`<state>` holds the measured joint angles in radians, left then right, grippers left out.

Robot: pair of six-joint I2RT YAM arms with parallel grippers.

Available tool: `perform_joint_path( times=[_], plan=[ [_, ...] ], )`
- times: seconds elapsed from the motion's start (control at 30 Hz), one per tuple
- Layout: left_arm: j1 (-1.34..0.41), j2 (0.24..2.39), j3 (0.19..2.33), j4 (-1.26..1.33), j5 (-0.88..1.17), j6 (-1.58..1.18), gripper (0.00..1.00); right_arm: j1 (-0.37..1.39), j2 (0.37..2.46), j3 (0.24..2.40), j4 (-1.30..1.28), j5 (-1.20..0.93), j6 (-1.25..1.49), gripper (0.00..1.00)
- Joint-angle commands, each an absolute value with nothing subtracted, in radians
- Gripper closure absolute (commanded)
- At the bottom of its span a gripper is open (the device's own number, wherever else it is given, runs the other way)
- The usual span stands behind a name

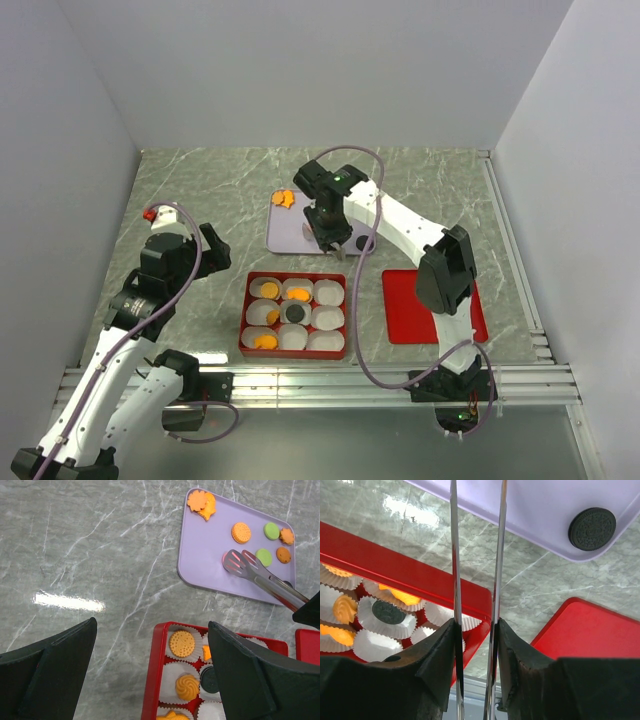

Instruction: Pack the cookies

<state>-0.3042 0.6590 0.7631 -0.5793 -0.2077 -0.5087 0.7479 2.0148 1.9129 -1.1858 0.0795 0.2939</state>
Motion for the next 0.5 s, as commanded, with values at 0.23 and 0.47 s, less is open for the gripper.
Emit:
perform_joint_path(
  times=[0.23,0.47],
  plan=[
    [-0.301,0.638,0.769,-0.538,-0.224,-0.495,0.01,0.741,1.918,2.071,-1.244,0.026,0.311,0.66],
    [-0.301,0.644,0.769,-0.537,-0.219,-0.494,0.01,0.747,1.754,1.942,-1.25,-0.096,0.344,0.67]
  ],
)
